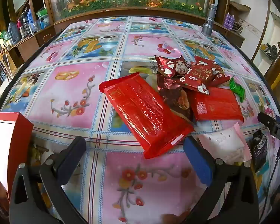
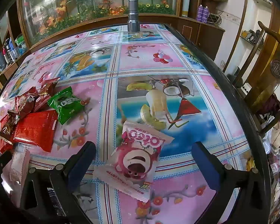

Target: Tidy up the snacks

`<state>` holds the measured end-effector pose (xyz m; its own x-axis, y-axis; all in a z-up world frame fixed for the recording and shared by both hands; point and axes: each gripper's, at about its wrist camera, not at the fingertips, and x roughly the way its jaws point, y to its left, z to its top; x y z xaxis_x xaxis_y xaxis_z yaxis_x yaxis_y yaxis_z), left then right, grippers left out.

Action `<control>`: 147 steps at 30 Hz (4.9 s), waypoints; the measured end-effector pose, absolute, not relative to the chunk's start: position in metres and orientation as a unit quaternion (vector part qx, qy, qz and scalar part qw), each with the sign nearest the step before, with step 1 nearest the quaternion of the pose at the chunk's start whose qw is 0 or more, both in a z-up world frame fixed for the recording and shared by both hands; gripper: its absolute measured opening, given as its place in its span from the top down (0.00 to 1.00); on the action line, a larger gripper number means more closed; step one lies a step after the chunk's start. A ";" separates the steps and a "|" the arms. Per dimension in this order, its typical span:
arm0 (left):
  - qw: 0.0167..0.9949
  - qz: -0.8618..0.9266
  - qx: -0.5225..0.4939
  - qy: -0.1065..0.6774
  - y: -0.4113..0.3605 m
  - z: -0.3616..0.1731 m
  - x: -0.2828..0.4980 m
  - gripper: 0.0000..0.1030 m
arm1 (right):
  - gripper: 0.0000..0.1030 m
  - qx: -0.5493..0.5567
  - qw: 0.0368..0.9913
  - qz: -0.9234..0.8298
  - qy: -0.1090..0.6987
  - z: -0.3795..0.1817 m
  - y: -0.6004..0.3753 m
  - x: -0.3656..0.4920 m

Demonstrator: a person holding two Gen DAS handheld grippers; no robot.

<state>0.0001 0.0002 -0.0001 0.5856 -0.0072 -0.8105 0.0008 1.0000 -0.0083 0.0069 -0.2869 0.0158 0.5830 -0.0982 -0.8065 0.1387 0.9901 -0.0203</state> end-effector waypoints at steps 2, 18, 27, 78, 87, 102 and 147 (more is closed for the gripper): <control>0.890 -0.002 -0.004 0.455 0.000 0.000 0.000 0.00 | 0.00 0.021 0.890 -0.067 0.451 0.016 -0.287 0.007; 0.891 -0.002 -0.002 0.455 0.000 0.000 0.000 0.00 | 0.00 0.028 0.890 -0.063 0.451 0.016 -0.289 0.006; 0.886 0.017 -0.015 0.463 0.014 0.003 -0.017 0.00 | 0.00 0.020 0.890 -0.065 0.451 0.015 -0.286 0.006; 0.878 -0.147 0.156 0.428 -0.066 0.051 -0.055 0.00 | 0.76 0.034 0.869 0.124 0.478 0.028 -0.244 -0.025; 0.857 -0.179 0.176 0.449 -0.093 0.038 -0.034 0.00 | 0.76 0.179 0.883 0.141 0.411 0.032 -0.298 -0.010; 0.806 -0.262 0.255 0.465 -0.110 0.020 -0.018 0.24 | 0.74 0.204 0.880 0.131 0.407 0.030 -0.309 -0.009; 0.885 -0.194 0.017 0.423 -0.017 0.051 -0.059 0.96 | 0.76 0.099 0.897 0.049 0.428 0.022 -0.235 -0.027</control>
<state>-0.0593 -0.0170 0.0507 0.5677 -0.3283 -0.7549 0.3576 0.9243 -0.1331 -0.0271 -0.2351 0.0218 0.6286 0.1723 -0.7584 -0.0024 0.9756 0.2197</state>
